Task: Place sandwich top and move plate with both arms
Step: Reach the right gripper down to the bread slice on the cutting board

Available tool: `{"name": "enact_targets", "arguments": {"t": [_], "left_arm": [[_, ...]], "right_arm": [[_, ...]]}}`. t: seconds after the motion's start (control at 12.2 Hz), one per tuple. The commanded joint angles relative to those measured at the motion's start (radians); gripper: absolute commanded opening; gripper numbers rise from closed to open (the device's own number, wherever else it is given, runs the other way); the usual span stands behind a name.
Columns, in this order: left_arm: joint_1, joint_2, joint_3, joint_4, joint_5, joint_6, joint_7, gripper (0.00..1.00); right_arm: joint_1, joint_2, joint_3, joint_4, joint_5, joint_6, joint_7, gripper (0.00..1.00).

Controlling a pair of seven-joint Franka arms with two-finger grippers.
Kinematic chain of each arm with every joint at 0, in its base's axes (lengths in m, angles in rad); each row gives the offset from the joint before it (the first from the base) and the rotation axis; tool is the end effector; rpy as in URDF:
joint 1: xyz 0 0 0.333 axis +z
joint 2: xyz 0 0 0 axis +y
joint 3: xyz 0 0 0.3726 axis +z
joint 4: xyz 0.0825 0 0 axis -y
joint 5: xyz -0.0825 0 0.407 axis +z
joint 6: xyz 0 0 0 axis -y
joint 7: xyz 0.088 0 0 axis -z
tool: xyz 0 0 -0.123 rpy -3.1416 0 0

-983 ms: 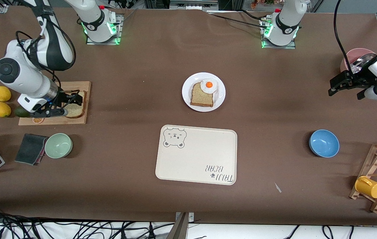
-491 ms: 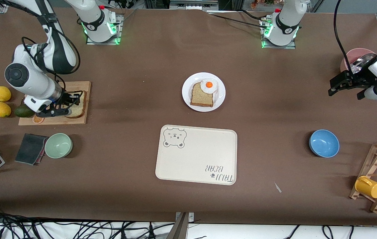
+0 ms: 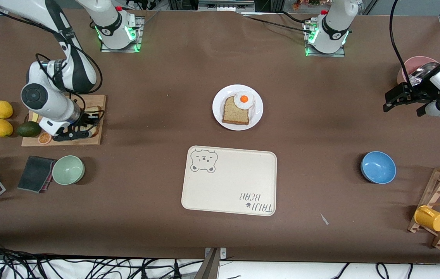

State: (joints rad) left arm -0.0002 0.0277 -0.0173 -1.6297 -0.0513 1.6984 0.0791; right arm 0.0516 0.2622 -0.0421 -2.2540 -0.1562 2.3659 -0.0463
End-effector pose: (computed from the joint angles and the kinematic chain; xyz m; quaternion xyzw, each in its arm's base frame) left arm 0.5982 -0.0160 0.6310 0.9984 -0.0455 0.0213 0.0251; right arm 0.5503 0.0015 0.2554 0.9918 0.0876 -0.0760 0.0544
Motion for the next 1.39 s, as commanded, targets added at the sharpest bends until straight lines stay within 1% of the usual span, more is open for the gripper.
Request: {"name": "enact_targets", "arguments": {"t": [0.0, 0.41, 0.66, 0.82, 0.9, 0.98, 1.15, 1.23, 1.31], "left_arm": [[-0.004, 0.014, 0.002, 0.031, 0.019, -0.025, -0.012, 1.00], [-0.006, 0.014, 0.002, 0.031, 0.019, -0.025, -0.012, 1.00], [-0.006, 0.014, 0.002, 0.031, 0.019, -0.025, -0.012, 1.00], [-0.006, 0.014, 0.002, 0.031, 0.019, -0.025, -0.012, 1.00], [-0.004, 0.014, 0.002, 0.031, 0.019, -0.025, -0.012, 1.00], [-0.004, 0.014, 0.002, 0.031, 0.019, -0.025, -0.012, 1.00], [-0.004, 0.014, 0.002, 0.031, 0.019, -0.025, -0.012, 1.00], [-0.006, 0.014, 0.002, 0.031, 0.019, -0.025, -0.012, 1.00], [-0.006, 0.014, 0.002, 0.031, 0.019, -0.025, -0.012, 1.00]], "right_arm": [[0.017, 0.008, -0.002, -0.007, -0.035, 0.016, 0.069, 0.38], [0.022, 0.034, -0.002, -0.012, -0.039, 0.021, 0.092, 0.38], [0.019, 0.049, -0.002, -0.044, -0.039, 0.085, 0.092, 0.38], [0.017, 0.055, -0.004, -0.047, -0.039, 0.087, 0.092, 0.38], [0.016, 0.057, -0.004, -0.048, -0.039, 0.088, 0.091, 0.36], [0.016, 0.057, -0.007, -0.048, -0.039, 0.090, 0.091, 0.28], [0.016, 0.061, -0.009, -0.048, -0.039, 0.090, 0.089, 0.04], [0.016, 0.063, -0.010, -0.048, -0.039, 0.090, 0.089, 0.00], [0.016, 0.064, -0.010, -0.048, -0.039, 0.092, 0.089, 0.00]]}}
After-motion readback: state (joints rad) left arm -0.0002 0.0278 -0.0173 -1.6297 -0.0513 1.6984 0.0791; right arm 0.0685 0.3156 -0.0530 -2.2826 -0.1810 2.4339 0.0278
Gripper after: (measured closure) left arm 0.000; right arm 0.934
